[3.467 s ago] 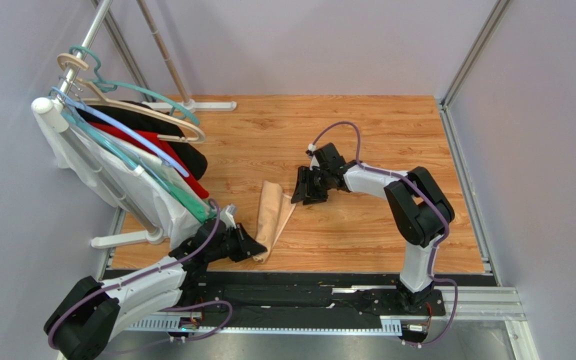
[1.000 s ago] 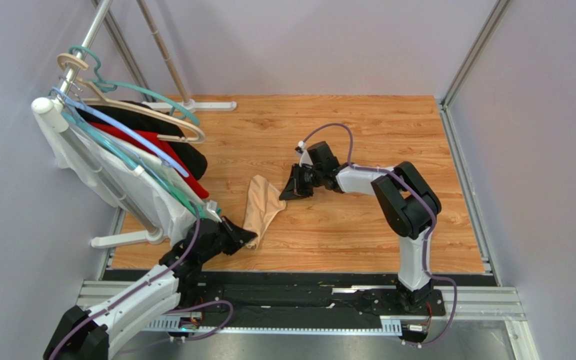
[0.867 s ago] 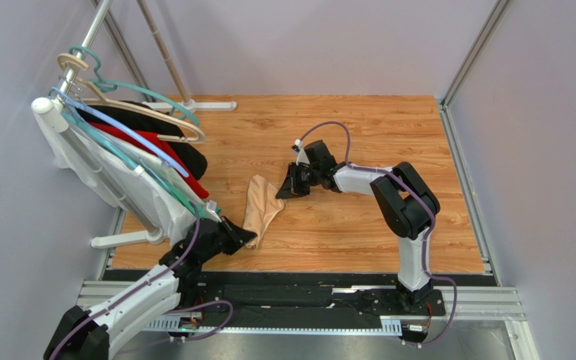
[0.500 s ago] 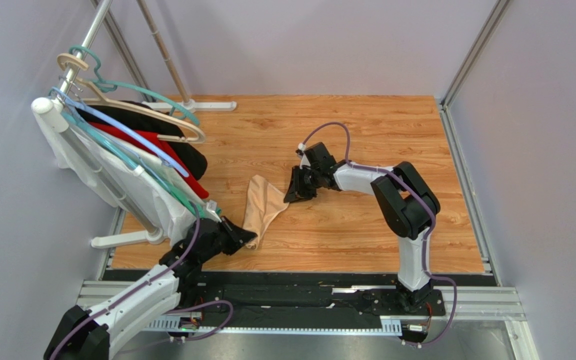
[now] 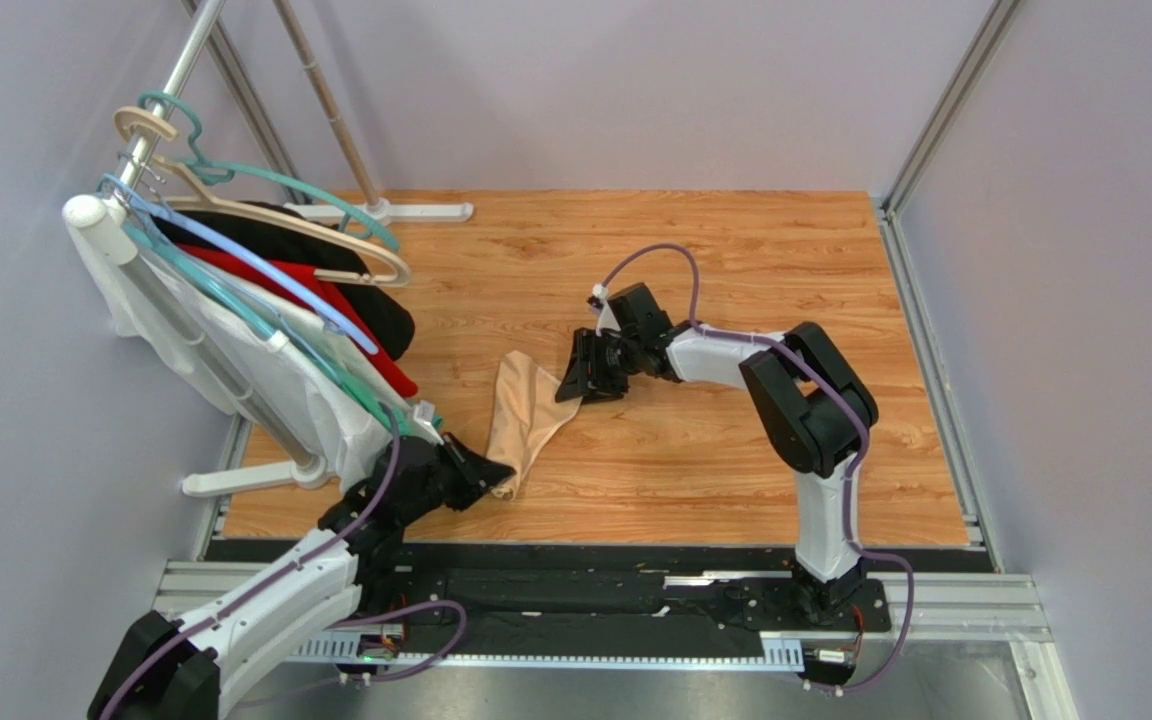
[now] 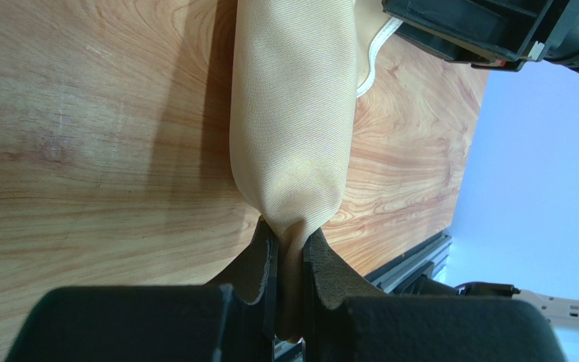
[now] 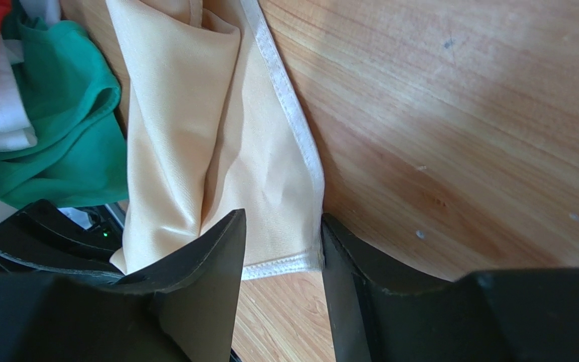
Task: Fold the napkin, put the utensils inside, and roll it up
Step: Roll the napkin with the utensil
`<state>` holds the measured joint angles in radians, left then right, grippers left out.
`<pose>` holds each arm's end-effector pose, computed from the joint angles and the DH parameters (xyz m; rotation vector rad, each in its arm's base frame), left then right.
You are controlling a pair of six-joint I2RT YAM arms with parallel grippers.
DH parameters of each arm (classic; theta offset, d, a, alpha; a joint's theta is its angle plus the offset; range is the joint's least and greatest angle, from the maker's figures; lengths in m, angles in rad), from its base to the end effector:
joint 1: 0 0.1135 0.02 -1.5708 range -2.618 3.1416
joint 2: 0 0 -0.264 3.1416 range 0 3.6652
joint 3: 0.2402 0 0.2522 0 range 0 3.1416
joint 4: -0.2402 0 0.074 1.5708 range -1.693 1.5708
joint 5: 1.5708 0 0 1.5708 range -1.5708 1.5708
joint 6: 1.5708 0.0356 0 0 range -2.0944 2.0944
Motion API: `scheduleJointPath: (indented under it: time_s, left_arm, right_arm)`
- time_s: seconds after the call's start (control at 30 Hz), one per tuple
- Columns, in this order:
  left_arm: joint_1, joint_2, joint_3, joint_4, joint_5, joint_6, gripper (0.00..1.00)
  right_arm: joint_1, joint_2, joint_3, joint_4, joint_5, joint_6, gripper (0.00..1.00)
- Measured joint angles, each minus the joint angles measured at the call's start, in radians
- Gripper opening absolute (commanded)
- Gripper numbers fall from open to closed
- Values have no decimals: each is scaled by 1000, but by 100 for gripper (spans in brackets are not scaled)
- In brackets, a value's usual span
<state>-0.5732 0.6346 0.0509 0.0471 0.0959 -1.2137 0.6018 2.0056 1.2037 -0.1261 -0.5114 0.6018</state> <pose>0.1149 -0.0782 0.1291 -0.6736 2.2330 -1.1034 0.3261 0.2451 0.1345 -0.2340 2.6884 1.0861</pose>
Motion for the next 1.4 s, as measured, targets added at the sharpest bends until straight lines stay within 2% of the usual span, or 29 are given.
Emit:
scheduleJointPath:
  time_s: [0.33, 0.37, 0.43, 0.47, 0.5, 0.73, 1.1, 1.4]
  left_arm:
    - [2, 5, 0, 2, 8, 3, 0]
    - [3, 6, 0, 2, 9, 4, 0]
    - [5, 6, 0, 3, 11, 4, 0]
    - [5, 7, 0, 4, 12, 4, 0]
    - [6, 7, 0, 5, 13, 4, 0]
    - [6, 6, 0, 5, 15, 4, 0]
    - [6, -65, 0, 3, 30, 3, 0]
    - [5, -88, -1, 25, 22, 39, 0]
  right_arm:
    - [15, 43, 14, 84, -50, 35, 46]
    - [18, 45, 14, 87, -49, 37, 41]
    - [22, 51, 17, 94, -49, 40, 24]
    - [24, 56, 17, 98, -48, 42, 7]
    - [24, 62, 17, 101, -46, 45, 0]
    - [26, 73, -2, 144, -50, 101, 0]
    - [-12, -65, -186, 158, 4, 109, 0]
    - [-14, -119, -264, 179, 15, 109, 0]
